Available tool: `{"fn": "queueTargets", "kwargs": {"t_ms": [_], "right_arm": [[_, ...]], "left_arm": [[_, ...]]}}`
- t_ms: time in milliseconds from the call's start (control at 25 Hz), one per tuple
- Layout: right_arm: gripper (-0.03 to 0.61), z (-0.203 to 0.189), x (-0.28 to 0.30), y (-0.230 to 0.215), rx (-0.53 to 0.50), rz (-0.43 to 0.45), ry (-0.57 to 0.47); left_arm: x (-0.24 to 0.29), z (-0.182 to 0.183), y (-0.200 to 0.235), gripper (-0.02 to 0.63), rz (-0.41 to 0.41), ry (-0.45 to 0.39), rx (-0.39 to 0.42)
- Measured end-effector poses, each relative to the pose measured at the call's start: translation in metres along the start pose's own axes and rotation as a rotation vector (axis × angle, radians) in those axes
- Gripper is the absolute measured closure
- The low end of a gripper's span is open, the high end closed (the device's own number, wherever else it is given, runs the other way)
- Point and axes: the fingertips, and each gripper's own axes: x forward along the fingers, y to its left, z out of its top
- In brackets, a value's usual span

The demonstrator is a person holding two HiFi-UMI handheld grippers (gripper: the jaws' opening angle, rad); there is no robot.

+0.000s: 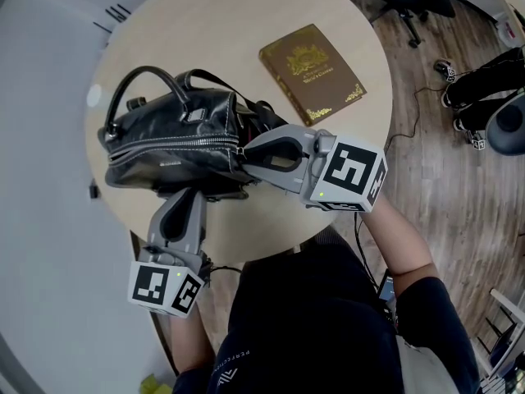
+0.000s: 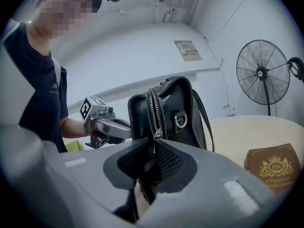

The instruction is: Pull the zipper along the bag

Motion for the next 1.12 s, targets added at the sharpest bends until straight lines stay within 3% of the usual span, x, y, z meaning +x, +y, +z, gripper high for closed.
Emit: {"fn": "queueTargets", "kwargs": {"t_ms": [240, 880, 1120], "right_arm": [[0.517, 0.000, 0.003, -0.002, -0.006, 0.047, 0.020], [0.565, -0.001, -0.002, -0.005, 0.015, 0.127, 0.058], [0.566, 0.003, -0.012, -0.005, 0.070, 0.166, 0.062]], "left_arm": [[-0.003, -0.002, 0.000, 0.569, 0.010, -0.002, -0.002], [-0.006, -0.006, -0.009, 0.569, 0.026, -0.012, -0.012], [0.003, -0.007, -0.022, 0.515, 0.018, -0.006, 0.029]]}}
